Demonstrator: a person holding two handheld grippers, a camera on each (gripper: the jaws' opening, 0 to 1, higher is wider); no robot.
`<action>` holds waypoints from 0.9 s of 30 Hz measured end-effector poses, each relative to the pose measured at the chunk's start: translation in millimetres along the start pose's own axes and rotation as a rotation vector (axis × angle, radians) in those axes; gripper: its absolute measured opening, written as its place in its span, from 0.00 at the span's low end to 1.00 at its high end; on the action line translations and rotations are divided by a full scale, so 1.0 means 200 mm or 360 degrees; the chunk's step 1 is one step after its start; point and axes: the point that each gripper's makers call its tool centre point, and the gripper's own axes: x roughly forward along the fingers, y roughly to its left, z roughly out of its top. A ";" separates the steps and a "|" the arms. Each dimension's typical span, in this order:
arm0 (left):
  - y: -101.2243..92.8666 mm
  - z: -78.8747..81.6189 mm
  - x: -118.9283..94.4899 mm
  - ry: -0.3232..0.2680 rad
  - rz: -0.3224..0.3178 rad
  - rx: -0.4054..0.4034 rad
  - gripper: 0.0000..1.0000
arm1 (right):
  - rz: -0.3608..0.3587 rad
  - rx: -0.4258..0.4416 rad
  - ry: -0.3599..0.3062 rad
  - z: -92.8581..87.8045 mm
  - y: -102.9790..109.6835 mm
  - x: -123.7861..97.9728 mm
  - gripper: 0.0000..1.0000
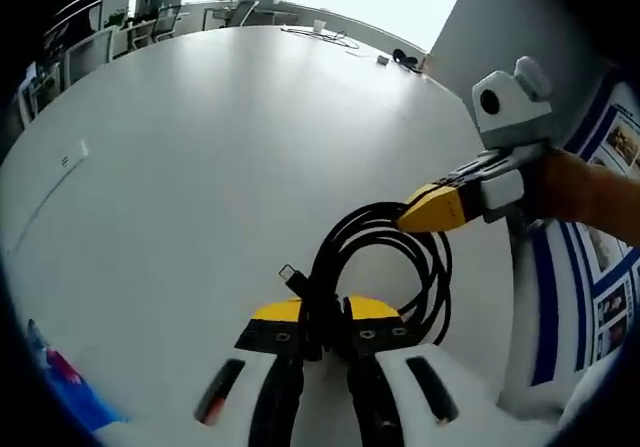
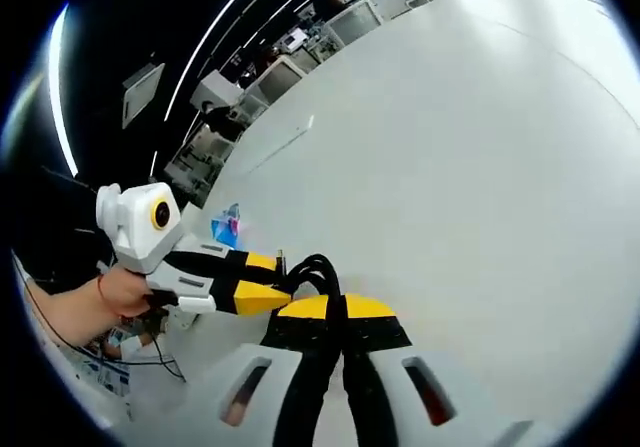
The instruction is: Arrange the tabletop items into an orderly group along one side of the table until the central work area is clear of visible clutter.
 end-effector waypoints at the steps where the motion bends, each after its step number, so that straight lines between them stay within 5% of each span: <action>1: 0.00 0.00 0.00 -0.0001 0.0001 -0.0006 0.12 | -0.0002 0.0001 -0.0003 0.00 -0.01 0.00 0.00; 15: 0.01 0.01 0.02 -0.0028 0.0020 0.0015 0.14 | -0.0056 -0.0019 -0.0032 0.00 -0.06 0.00 0.08; 19: 0.01 0.03 0.01 -0.0061 0.0022 -0.0005 0.20 | -0.0051 -0.0026 -0.0023 0.00 -0.06 0.00 0.01; 27: 0.01 0.04 -0.02 -0.0089 0.0019 -0.0018 0.29 | -0.0055 -0.0054 -0.0083 0.04 -0.04 -0.02 0.10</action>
